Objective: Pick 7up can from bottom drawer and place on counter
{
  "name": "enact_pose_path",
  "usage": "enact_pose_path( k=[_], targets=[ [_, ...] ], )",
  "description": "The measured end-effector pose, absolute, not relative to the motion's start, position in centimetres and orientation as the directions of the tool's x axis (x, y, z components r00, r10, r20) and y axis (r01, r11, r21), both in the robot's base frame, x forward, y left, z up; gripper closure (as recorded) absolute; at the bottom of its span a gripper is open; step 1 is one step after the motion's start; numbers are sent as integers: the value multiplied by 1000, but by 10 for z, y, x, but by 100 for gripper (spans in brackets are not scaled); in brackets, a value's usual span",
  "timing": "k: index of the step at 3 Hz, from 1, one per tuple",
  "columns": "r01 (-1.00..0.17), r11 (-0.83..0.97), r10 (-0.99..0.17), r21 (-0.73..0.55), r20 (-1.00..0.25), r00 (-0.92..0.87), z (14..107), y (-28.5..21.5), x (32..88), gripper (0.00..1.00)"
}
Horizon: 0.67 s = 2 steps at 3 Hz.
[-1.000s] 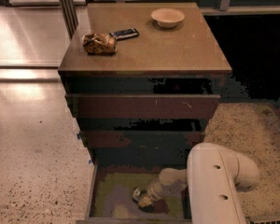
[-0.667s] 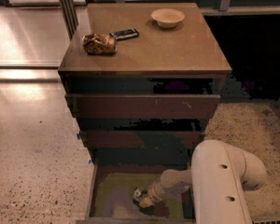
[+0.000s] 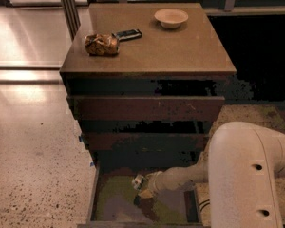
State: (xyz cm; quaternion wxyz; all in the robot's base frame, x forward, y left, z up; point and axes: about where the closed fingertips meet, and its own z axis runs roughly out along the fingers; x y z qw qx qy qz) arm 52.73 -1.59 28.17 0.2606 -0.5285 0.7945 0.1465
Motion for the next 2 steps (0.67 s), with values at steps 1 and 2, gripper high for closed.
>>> enact_pose_path(
  k=[1,2],
  targets=[
    [-922,370,-775,-118,-587,-236,349,5,518,100],
    [-941,288,-783,-179,-609,-124,423,26,496,100]
  ],
)
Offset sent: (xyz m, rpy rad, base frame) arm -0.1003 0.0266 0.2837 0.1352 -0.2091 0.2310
